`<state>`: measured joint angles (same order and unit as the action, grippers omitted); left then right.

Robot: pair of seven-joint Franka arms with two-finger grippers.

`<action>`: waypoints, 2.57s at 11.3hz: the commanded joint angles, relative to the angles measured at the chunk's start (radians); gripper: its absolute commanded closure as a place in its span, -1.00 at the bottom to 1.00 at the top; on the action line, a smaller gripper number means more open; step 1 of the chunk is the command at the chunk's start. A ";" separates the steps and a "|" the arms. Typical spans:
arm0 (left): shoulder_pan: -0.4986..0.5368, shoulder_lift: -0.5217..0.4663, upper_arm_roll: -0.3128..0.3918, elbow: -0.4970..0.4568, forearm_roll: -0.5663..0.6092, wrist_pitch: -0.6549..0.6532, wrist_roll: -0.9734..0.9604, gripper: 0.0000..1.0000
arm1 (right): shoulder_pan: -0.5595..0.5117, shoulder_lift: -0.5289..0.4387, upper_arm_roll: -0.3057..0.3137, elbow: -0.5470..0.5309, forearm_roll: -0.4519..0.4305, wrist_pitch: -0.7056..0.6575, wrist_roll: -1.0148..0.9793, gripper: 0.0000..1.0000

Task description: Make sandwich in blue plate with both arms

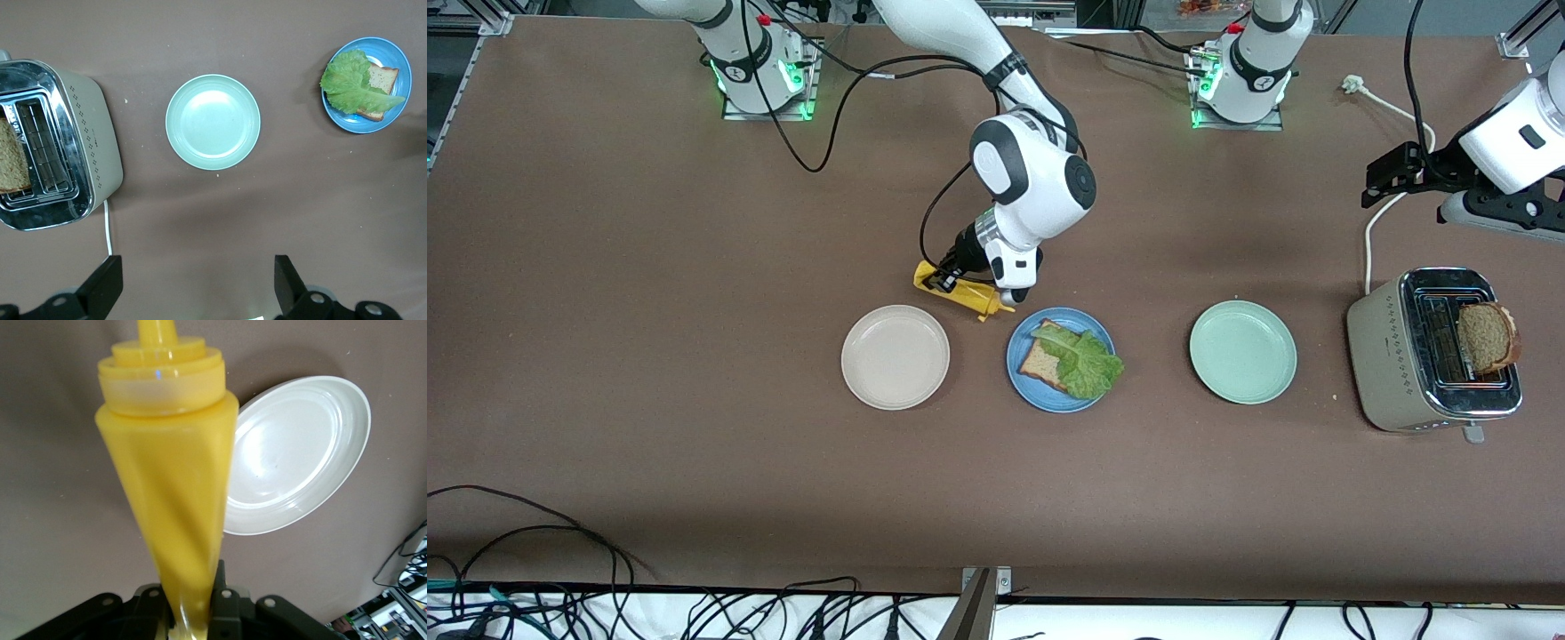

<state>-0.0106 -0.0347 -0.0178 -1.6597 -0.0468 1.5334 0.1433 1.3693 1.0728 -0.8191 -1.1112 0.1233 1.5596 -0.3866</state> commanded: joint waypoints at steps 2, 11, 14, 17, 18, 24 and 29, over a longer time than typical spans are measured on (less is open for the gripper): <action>-0.003 -0.014 0.001 -0.008 -0.019 -0.006 -0.001 -1.00 | 0.001 0.036 -0.029 0.048 -0.037 -0.010 0.002 1.00; -0.012 -0.014 -0.025 0.020 -0.010 -0.121 0.007 -1.00 | -0.022 0.047 -0.028 0.083 -0.034 0.000 0.003 1.00; -0.011 -0.014 -0.033 0.031 -0.005 -0.128 0.004 -1.00 | -0.024 0.047 -0.031 0.085 -0.030 -0.004 0.005 1.00; -0.011 -0.014 -0.034 0.031 -0.004 -0.157 0.005 -1.00 | -0.022 0.044 -0.034 0.106 -0.005 -0.010 0.006 1.00; -0.012 -0.014 -0.036 0.032 -0.004 -0.157 0.001 -1.00 | -0.022 0.045 -0.034 0.119 0.002 -0.003 0.011 1.00; -0.014 0.042 -0.034 0.052 -0.004 -0.139 -0.007 -1.00 | -0.122 -0.035 0.053 0.116 0.013 0.045 0.014 1.00; -0.012 0.119 -0.034 0.107 -0.001 -0.061 -0.060 -1.00 | -0.304 -0.178 0.182 0.067 0.110 0.095 -0.067 1.00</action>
<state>-0.0188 0.0518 -0.0538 -1.6082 -0.0467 1.4689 0.1405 1.1653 0.9949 -0.7451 -1.0129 0.2024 1.6358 -0.4025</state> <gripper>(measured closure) 0.000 0.784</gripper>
